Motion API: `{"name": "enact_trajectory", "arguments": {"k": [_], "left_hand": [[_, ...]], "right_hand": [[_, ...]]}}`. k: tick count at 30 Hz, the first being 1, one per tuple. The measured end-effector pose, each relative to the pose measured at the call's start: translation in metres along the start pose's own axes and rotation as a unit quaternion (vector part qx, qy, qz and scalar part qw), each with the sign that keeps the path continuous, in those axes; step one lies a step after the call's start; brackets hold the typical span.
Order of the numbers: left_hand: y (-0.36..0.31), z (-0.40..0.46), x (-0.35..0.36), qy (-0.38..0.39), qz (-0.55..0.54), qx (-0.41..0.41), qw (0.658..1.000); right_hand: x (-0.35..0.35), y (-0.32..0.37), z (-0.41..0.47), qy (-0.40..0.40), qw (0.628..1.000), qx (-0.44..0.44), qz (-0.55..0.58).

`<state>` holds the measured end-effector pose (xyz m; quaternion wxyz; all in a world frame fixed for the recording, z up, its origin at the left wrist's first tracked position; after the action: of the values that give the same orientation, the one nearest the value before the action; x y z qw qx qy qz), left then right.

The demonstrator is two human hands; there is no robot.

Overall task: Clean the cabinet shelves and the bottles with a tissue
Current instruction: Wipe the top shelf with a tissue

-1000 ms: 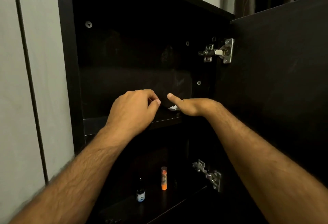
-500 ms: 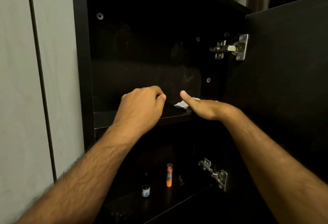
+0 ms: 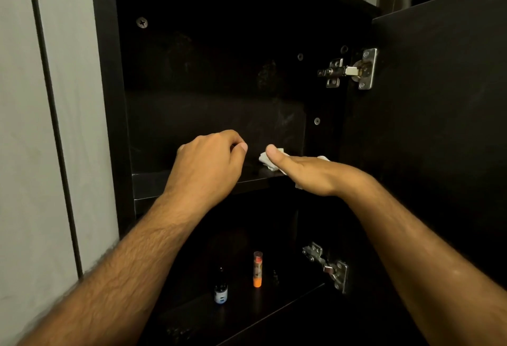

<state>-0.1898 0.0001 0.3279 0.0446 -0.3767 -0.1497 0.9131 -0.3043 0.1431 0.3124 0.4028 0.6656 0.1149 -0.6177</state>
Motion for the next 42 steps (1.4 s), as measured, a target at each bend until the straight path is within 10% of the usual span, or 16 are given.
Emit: {"name": "enact_trajectory", "arguments": {"k": [6, 13, 20, 26, 42], "left_hand": [[0.002, -0.005, -0.007, -0.04, 0.005, 0.006, 0.999], [0.001, -0.013, -0.015, -0.056, 0.034, 0.006, 0.998], [-0.004, -0.028, -0.044, -0.089, 0.061, 0.086, 0.99], [-0.003, -0.047, -0.054, -0.085, 0.093, 0.149, 0.981], [0.036, -0.068, -0.077, -0.225, 0.15, 0.206, 0.94]], "right_hand": [[-0.015, -0.02, 0.004, 0.014, 0.996, 0.089, -0.01], [0.004, 0.012, -0.01, -0.011, 0.996, -0.084, -0.003], [-0.001, 0.011, 0.0, -0.012, 0.999, -0.002, -0.041], [0.018, 0.034, -0.018, -0.027, 0.988, -0.152, -0.03], [0.009, 0.026, -0.01, -0.018, 0.999, -0.049, -0.015]]}}
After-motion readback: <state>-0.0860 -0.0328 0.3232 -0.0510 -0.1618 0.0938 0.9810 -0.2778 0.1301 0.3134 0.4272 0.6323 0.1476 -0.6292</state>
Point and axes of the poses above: each hand's wrist, its own z-axis towards the middle knuckle, its own x-axis out of the palm, y = z × x, the point moved 3 cm from there along z, towards the middle knuckle, and after that the axes turned 2 degrees about -z, right-handed, at the moved point
